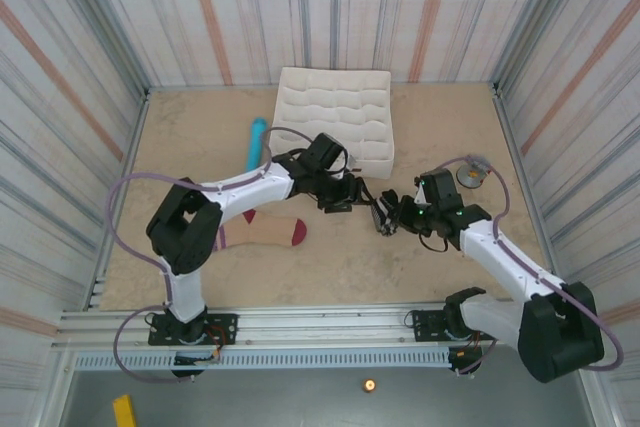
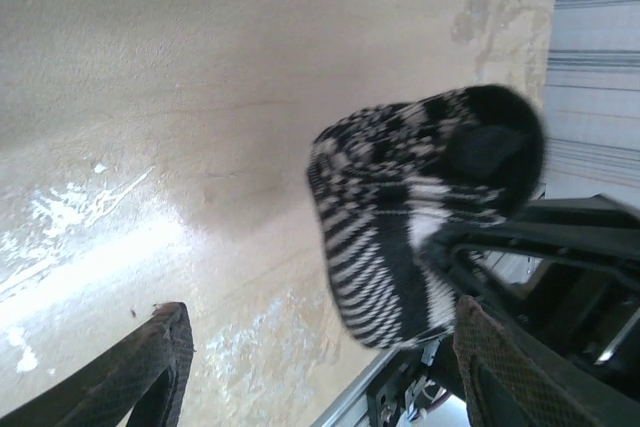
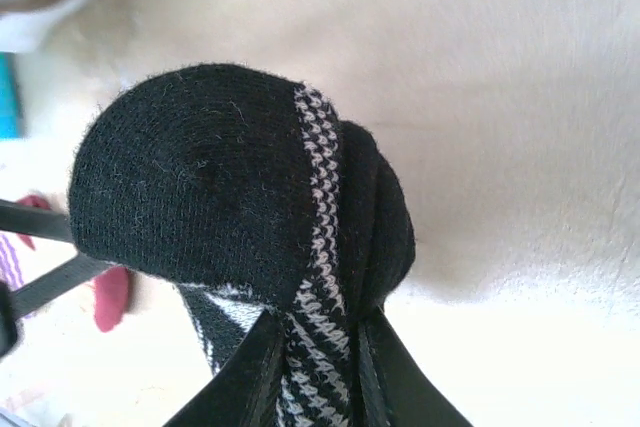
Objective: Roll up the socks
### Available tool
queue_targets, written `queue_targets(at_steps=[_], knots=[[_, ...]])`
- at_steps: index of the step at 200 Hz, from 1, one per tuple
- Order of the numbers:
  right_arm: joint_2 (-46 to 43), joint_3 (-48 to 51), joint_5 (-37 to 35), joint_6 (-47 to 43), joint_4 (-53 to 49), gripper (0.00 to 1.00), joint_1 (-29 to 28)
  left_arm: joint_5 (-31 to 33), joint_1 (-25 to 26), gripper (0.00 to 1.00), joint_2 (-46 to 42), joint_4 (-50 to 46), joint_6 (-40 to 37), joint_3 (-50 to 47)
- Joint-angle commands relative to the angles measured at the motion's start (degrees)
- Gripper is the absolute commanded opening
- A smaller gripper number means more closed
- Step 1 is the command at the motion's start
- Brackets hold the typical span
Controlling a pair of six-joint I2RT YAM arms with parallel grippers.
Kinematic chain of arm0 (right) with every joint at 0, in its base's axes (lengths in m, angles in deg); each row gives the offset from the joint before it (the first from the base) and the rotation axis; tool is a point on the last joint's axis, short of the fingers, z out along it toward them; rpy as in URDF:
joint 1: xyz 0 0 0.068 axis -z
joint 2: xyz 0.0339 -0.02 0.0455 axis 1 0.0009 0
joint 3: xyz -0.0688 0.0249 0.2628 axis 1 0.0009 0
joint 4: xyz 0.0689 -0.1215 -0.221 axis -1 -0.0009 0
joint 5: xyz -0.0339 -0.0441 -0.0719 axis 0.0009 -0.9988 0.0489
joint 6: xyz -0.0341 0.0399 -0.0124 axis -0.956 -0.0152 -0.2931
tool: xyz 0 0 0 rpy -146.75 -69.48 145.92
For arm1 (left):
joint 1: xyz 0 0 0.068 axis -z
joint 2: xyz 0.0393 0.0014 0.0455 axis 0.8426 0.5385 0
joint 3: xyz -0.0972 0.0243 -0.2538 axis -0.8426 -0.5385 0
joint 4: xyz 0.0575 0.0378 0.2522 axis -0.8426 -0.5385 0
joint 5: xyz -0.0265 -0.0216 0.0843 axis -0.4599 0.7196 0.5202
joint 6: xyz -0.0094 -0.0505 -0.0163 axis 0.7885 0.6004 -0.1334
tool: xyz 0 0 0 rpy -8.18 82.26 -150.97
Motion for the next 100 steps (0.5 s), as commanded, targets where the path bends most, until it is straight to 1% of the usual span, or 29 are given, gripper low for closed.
queue_targets(at_steps=[1, 24, 37, 48, 64, 76, 83, 100], knots=[[-2.3, -5.4, -4.5, -6.4, -8.0, 0.0, 0.2, 2.2, -3.1, 0.7, -4.9, -9.0, -7.1, 3.7], [-1.4, -11.6, -7.1, -11.3, -11.8, 0.0, 0.2, 4.6, -7.7, 0.68, -5.8, -17.3, -12.8, 8.5], [-0.1, -14.8, -8.4, -13.5, -13.8, 0.0, 0.1, 7.0, -10.4, 0.67, -5.8, -21.6, -15.6, 11.1], [1.1, -17.4, -9.1, -14.8, -14.9, 0.0, -0.1, 10.5, -12.0, 0.66, -5.8, -24.9, -18.6, 13.4], [2.9, -20.9, -9.9, -17.5, -16.3, 0.0, -0.7, 19.4, -13.2, 0.67, -5.2, -30.0, -23.0, 17.2], [4.5, -23.5, -11.5, -19.5, -17.5, 0.0, -1.1, 24.8, -14.1, 0.66, -4.4, -32.4, -25.5, 19.3], [5.3, -25.0, -12.2, -20.5, -18.0, 0.0, -1.2, 26.5, -15.0, 0.66, -3.9, -33.1, -26.5, 19.9], [7.3, -28.5, -12.9, -22.3, -19.3, 0.0, -1.4, 28.0, -17.4, 0.62, -2.3, -34.0, -28.0, 20.9]])
